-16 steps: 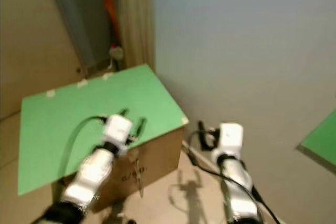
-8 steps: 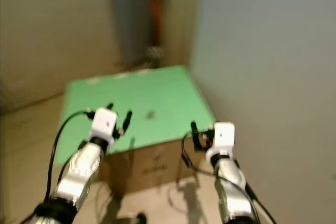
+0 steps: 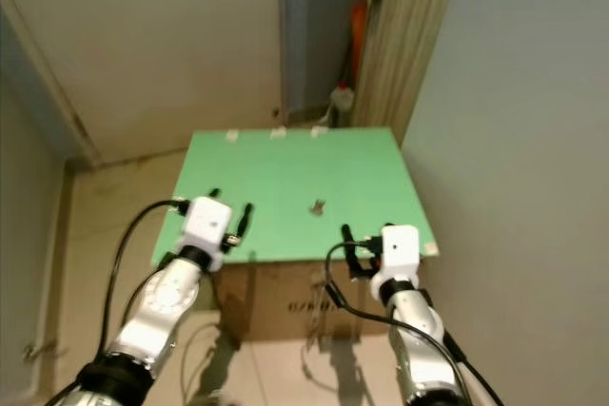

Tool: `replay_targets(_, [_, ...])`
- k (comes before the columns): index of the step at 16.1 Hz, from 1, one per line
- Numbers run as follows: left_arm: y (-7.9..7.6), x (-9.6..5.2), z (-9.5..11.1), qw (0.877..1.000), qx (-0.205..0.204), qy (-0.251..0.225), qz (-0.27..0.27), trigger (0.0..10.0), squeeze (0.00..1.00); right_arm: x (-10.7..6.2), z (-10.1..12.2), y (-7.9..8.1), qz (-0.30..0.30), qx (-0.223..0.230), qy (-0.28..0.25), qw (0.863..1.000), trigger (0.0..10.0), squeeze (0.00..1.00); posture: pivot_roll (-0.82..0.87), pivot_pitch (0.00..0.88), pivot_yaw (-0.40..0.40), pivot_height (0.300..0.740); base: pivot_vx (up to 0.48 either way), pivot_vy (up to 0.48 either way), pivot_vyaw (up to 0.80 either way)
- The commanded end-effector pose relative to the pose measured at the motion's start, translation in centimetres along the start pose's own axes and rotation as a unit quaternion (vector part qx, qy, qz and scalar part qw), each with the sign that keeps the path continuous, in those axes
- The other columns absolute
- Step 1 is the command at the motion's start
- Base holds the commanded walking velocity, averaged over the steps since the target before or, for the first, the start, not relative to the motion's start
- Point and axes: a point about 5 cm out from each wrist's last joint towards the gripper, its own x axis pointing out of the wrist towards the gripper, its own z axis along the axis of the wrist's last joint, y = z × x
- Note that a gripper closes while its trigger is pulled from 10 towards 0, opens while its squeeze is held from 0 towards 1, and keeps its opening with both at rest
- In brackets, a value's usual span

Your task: Hang keys on a hook

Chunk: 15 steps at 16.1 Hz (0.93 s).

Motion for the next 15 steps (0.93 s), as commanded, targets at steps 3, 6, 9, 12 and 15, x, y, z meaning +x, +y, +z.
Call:
replay_targets(3, [0.7,0.9,0.7,0.999,0.037,-0.001,-0.008,10.0,0.00,0.7,0.7,0.8,0.012,0.002,-0.012,1.000,10.0,0.00,-0.04,0.007,-0.003,0.740,0.480,0.000,0.00])
replay_targets(6, [0.2,1.2,1.2,0.999,0.047,-0.007,-0.024,10.0,0.00,0.7,0.5,1.0,0.012,0.003,-0.013,1.000,10.0,0.00,-0.05,0.009,0.005,0.740,0.480,0.000,0.00])
replay_targets(9, [-0.8,1.9,1.6,0.995,0.073,-0.004,-0.064,10.0,0.00,0.4,0.1,1.3,0.012,0.005,-0.008,1.000,10.0,0.00,-0.05,0.019,0.017,0.740,0.316,0.000,0.00])
replay_targets(12, [-2.0,2.7,1.6,0.994,0.051,0.005,-0.096,10.0,0.00,0.2,-0.2,1.4,0.012,0.007,-0.004,1.000,10.0,0.00,-0.05,0.040,0.012,0.740,0.000,0.000,0.00])
replay_targets(15, [-3.6,3.2,1.3,0.991,0.051,0.020,-0.122,10.0,0.00,-1.1,-0.5,1.2,0.016,0.000,0.000,1.000,10.0,0.00,-0.11,0.108,-0.011,0.740,0.000,0.000,0.00])
